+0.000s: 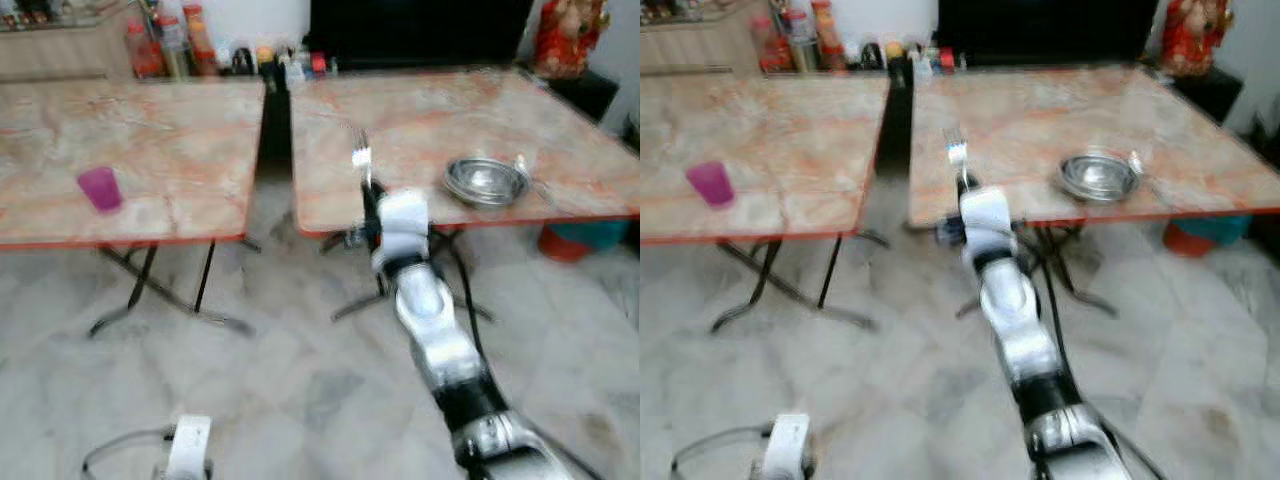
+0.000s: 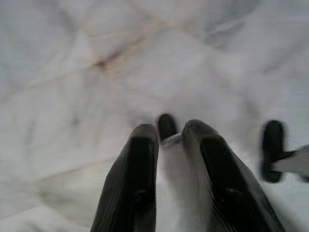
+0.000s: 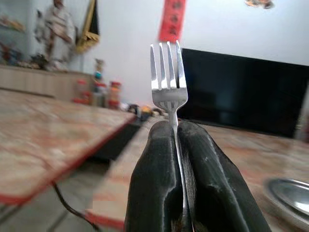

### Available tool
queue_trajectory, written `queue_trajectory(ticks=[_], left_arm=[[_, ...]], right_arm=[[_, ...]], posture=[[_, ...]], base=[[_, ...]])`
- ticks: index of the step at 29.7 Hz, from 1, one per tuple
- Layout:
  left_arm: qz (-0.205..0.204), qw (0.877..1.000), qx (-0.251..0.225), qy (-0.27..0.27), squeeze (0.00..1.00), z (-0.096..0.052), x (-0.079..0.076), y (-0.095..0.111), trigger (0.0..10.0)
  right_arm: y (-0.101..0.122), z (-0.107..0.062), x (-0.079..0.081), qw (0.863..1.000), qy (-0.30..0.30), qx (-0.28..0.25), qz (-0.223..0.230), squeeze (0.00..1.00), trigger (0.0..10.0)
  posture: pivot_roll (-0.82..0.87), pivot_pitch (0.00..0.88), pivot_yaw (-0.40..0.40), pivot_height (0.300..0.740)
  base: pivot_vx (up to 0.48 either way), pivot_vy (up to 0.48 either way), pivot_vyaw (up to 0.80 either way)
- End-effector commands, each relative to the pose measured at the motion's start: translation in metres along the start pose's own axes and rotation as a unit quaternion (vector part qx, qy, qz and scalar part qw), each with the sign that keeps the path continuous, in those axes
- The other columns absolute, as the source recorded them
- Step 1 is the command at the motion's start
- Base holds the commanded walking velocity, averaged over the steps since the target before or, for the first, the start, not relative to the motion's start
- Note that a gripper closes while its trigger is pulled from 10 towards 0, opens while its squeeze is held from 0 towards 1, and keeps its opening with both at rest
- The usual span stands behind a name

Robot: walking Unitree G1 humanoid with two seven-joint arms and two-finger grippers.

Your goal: Setting the table

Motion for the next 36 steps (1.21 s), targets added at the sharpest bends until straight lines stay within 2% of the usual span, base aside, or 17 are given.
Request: queue_trajectory(ticks=[1,9,34,36], left_arm=[[0.002,1.000,0.005,0.011,0.00,-0.0006,0.0093,-0.0002,10.0],[0.001,1.000,0.003,0.016,0.00,-0.0005,0.0109,0.0012,10.0],[0.005,1.000,0.005,0.022,0.00,-0.0015,0.0182,-0.0003,10.0],[0.006,1.000,0.005,0.021,0.00,-0.0013,0.0174,0.0003,10.0]], right_arm=[[0.0118,0.0039,0.0039,1.000,0.001,-0.016,0.010,0.00,10.0],[0.0132,0.0044,0.0058,1.000,0.005,-0.018,0.002,0.00,10.0],[0.0127,0.0027,0.0088,1.000,0.001,-0.015,0.013,0.00,10.0],[0.0119,0.0030,0.0053,1.000,-0.005,-0.014,0.016,0.00,10.0]], posture=[[0.01,0.000,-0.001,0.736],[0.01,0.000,0.001,0.736],[0.01,0.000,0.011,0.736],[0.01,0.000,0.013,0.736]], base=[[0.000,0.000,0.00],[0.211,0.000,0.00],[0.371,0.000,0.00],[0.379,0.000,0.00]])
Point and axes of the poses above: a point about 5 cm out from each wrist's last joint towards the gripper, its own z axis pointing out of the wrist towards the gripper, its own y axis along the axis of the wrist's last joint, x = y × z, the point moved 5 cm from there along z, pointing out of the wrist towards the gripper, and after that the axes turned 9 degrees about -z, right-handed, at the moved point
